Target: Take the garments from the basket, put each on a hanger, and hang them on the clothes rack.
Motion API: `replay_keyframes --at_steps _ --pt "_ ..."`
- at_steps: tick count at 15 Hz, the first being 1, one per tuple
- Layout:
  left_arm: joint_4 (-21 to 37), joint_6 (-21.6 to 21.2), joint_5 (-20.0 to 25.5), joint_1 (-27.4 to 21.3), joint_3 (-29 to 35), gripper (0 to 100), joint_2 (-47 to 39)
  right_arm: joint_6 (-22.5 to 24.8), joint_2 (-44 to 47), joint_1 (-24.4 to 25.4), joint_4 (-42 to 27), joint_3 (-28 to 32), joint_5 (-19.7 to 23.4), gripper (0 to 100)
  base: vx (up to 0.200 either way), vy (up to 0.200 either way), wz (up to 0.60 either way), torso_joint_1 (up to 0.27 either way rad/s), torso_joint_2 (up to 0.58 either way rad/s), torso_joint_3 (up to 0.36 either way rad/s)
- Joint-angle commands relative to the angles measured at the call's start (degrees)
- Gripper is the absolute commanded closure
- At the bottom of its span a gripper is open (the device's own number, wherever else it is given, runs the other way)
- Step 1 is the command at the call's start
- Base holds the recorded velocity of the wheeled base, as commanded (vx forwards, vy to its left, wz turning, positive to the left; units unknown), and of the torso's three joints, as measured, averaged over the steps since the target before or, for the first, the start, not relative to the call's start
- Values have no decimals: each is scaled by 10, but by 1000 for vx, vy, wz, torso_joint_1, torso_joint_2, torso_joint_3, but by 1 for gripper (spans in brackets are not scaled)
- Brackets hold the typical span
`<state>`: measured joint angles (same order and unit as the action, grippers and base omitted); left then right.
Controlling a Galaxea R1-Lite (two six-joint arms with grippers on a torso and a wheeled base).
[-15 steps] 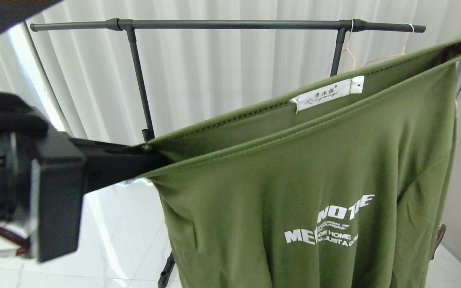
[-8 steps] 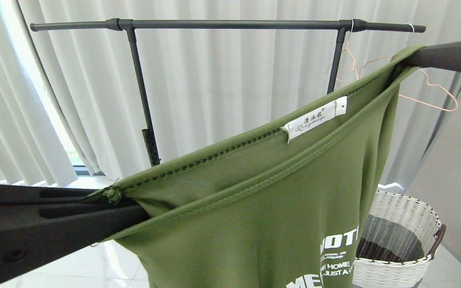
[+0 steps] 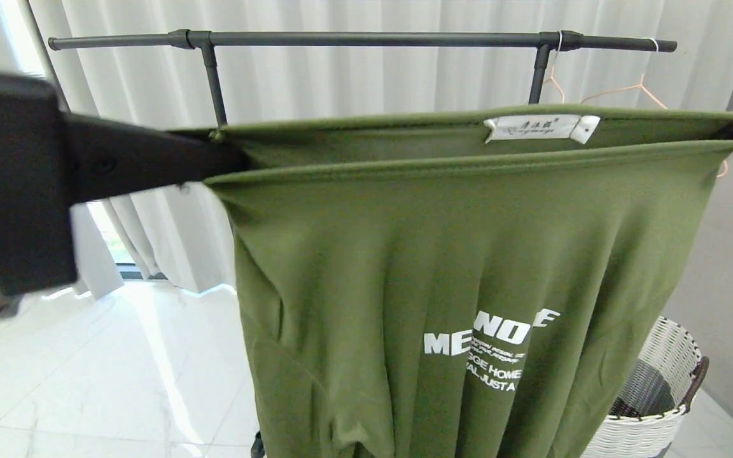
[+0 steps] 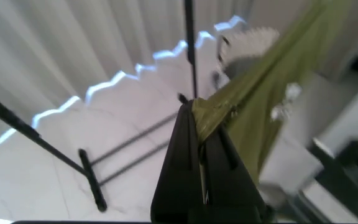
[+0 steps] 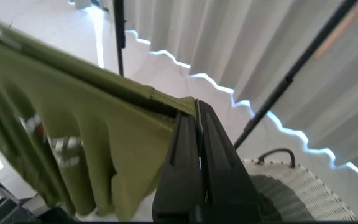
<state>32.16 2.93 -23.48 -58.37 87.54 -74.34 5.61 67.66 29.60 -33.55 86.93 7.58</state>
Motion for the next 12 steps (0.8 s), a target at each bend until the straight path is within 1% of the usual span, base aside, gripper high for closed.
replay_keyframes --at_steps 1,3,4,8,12 --pt "-22 -8 -4 51 41 100 -71 0 -39 -2 -28 -11 -1 100 0 0 0 0 0 0" --pt "-24 -7 -4 52 5 100 -74 1 -67 29 -35 -54 -4 100 0 0 0 0 0 0" --pt "-25 -6 -4 51 5 100 -80 0 -70 34 -35 -61 -6 100 0 0 0 0 0 0" --pt "-27 -3 -3 50 16 100 -80 -1 -63 34 -16 -61 -6 100 0 0 0 0 0 0" --pt "-27 -3 -3 49 16 100 -73 -2 -61 35 -15 -60 -4 100 0 0 0 0 0 0"
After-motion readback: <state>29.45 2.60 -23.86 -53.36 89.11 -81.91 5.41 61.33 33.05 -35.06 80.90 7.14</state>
